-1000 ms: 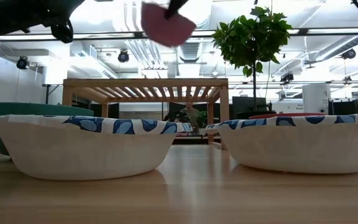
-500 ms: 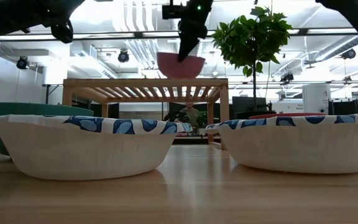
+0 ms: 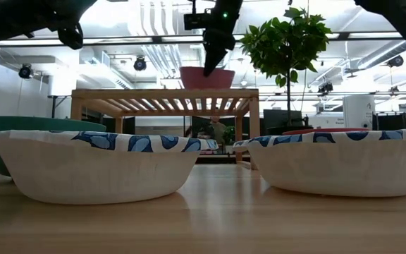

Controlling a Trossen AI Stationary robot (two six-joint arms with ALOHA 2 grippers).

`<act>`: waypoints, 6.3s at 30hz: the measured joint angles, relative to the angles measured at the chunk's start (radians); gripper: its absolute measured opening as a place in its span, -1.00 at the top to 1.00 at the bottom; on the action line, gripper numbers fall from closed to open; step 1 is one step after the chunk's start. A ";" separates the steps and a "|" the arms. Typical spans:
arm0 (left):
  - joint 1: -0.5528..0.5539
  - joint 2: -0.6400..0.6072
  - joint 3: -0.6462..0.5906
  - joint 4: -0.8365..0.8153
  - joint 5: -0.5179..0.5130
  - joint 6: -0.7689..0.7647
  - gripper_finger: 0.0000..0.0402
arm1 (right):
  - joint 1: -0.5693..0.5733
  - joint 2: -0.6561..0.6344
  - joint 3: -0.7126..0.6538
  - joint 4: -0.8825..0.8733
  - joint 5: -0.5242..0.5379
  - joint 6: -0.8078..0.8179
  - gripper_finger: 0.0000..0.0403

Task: Place and stack bowls onto a shelf
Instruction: Put the pink bowl on the shelf, then put the white-blue bowl on the shelf

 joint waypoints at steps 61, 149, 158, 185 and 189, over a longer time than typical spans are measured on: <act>-0.082 0.245 0.000 0.140 0.040 -0.256 1.00 | 0.516 -0.805 -0.992 0.668 -0.049 0.271 0.40; -0.246 1.390 1.048 -1.180 0.069 -0.116 1.00 | 0.518 -1.205 -1.625 1.253 -0.198 0.124 0.40; -0.199 1.045 1.052 -1.227 -0.015 -0.133 1.00 | 0.517 -1.205 -1.625 1.253 -0.198 0.124 0.40; 0.960 0.873 1.260 -1.448 0.004 -0.080 1.00 | 0.517 -1.205 -1.625 1.253 -0.197 0.121 0.40; 0.942 0.933 1.260 -1.448 0.010 -0.065 1.00 | 0.518 -1.205 -1.625 1.253 -0.193 0.119 0.40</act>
